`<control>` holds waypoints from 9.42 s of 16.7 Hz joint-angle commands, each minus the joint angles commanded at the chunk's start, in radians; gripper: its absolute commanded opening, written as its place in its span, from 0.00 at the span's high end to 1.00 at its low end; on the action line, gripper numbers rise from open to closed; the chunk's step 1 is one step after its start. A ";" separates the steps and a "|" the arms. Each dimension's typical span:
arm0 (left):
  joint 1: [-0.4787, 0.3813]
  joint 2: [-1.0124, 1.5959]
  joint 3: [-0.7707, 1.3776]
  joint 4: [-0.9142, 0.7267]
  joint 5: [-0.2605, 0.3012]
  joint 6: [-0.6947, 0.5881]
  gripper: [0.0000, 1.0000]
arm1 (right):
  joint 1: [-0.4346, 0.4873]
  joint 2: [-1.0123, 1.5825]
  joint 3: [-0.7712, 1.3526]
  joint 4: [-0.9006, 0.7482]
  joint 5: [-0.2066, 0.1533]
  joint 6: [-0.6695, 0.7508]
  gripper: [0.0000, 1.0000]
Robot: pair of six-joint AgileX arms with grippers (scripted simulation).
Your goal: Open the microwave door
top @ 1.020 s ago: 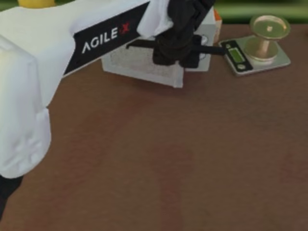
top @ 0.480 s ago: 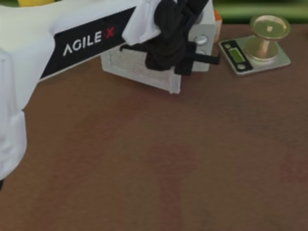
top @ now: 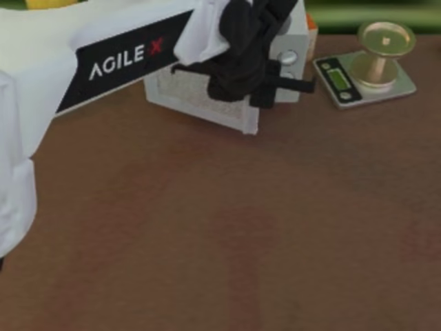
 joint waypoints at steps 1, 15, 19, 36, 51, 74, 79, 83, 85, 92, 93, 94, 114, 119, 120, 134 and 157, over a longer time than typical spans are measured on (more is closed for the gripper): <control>0.000 0.000 0.000 0.000 0.000 0.000 1.00 | 0.000 0.000 0.000 0.000 0.000 0.000 0.00; 0.000 0.000 0.000 0.000 0.000 0.000 1.00 | 0.000 0.000 0.000 0.000 0.000 0.000 0.00; -0.007 0.002 -0.006 0.002 0.007 -0.001 1.00 | 0.000 0.000 0.000 0.000 0.000 0.000 0.00; 0.019 -0.097 -0.151 0.073 0.061 0.114 1.00 | 0.000 0.000 0.000 0.000 0.000 0.000 0.00; 0.019 -0.097 -0.151 0.073 0.061 0.114 1.00 | 0.000 0.000 0.000 0.000 0.000 0.000 0.00; 0.047 -0.185 -0.280 0.126 0.131 0.237 1.00 | 0.000 0.000 0.000 0.000 0.000 0.000 0.00; 0.047 -0.185 -0.280 0.126 0.131 0.237 1.00 | 0.000 0.000 0.000 0.000 0.000 0.000 0.00; 0.047 -0.185 -0.280 0.126 0.131 0.237 1.00 | 0.000 0.000 0.000 0.000 0.000 0.000 0.00; 0.047 -0.185 -0.280 0.126 0.131 0.237 1.00 | 0.000 0.000 0.000 0.000 0.000 0.000 0.00; 0.075 -0.245 -0.361 0.154 0.192 0.339 1.00 | 0.000 0.000 0.000 0.000 0.000 0.000 0.00; 0.081 -0.256 -0.376 0.157 0.202 0.358 1.00 | 0.000 0.000 0.000 0.000 0.000 0.000 0.00; 0.085 -0.262 -0.386 0.159 0.209 0.371 1.00 | 0.000 0.000 0.000 0.000 0.000 0.000 0.00; 0.086 -0.264 -0.389 0.160 0.211 0.374 1.00 | 0.000 0.000 0.000 0.000 0.000 0.000 0.00; 0.086 -0.264 -0.389 0.160 0.211 0.374 1.00 | 0.000 0.000 0.000 0.000 0.000 0.000 0.00; 0.081 -0.260 -0.392 0.160 0.217 0.370 1.00 | 0.000 0.000 0.000 0.000 0.000 0.000 0.00; 0.137 -0.331 -0.474 0.169 0.298 0.525 1.00 | 0.000 0.000 0.000 0.000 0.000 0.000 0.00; 0.146 -0.340 -0.488 0.168 0.322 0.558 1.00 | 0.000 0.000 0.000 0.000 0.000 0.000 0.00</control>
